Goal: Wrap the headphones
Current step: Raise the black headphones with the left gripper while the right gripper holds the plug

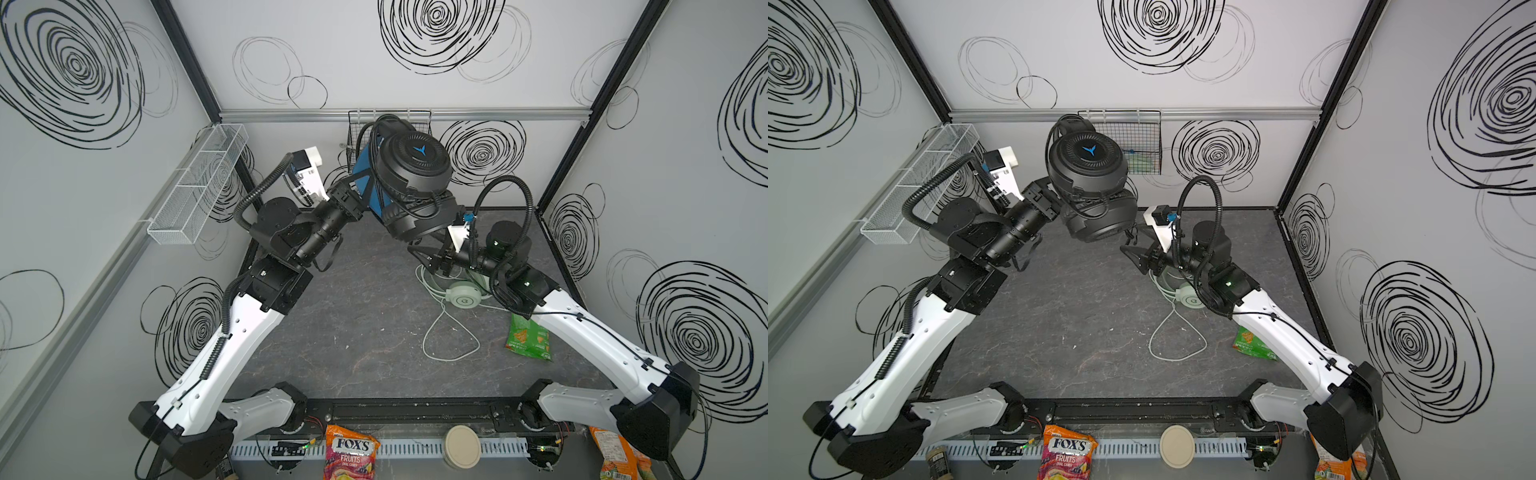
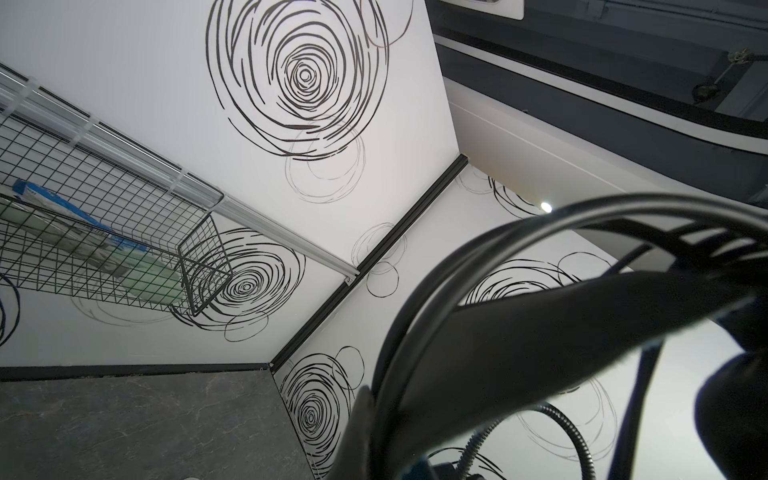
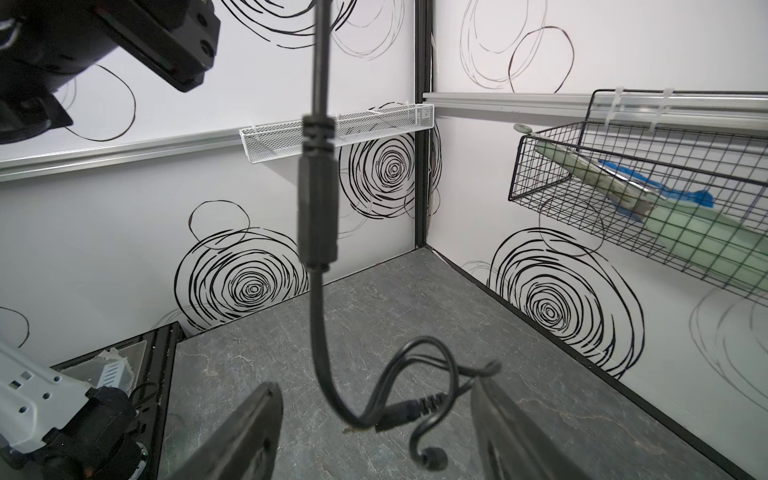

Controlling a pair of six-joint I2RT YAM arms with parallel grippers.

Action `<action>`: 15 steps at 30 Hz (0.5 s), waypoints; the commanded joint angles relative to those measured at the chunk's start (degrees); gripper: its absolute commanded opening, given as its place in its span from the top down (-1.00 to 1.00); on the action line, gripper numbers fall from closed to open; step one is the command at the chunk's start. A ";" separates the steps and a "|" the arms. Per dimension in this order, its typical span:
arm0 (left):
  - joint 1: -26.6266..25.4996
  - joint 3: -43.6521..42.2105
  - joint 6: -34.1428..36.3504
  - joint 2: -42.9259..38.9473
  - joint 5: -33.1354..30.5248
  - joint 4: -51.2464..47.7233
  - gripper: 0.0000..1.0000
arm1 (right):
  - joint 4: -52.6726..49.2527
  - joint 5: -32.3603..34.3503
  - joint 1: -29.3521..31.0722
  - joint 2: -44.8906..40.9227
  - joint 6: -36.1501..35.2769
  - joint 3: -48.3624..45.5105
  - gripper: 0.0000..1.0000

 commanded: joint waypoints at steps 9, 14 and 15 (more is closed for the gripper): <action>0.25 1.08 -3.30 -1.75 0.95 7.80 1.00 | 1.49 1.78 0.25 3.20 -1.75 3.98 -0.51; 0.37 1.08 -3.76 -1.59 1.53 8.01 1.00 | 1.97 0.38 0.65 4.72 -1.84 4.97 -0.51; 0.32 1.08 -3.92 -1.52 1.74 8.15 1.00 | 2.08 0.23 0.73 4.96 -1.84 5.09 -0.51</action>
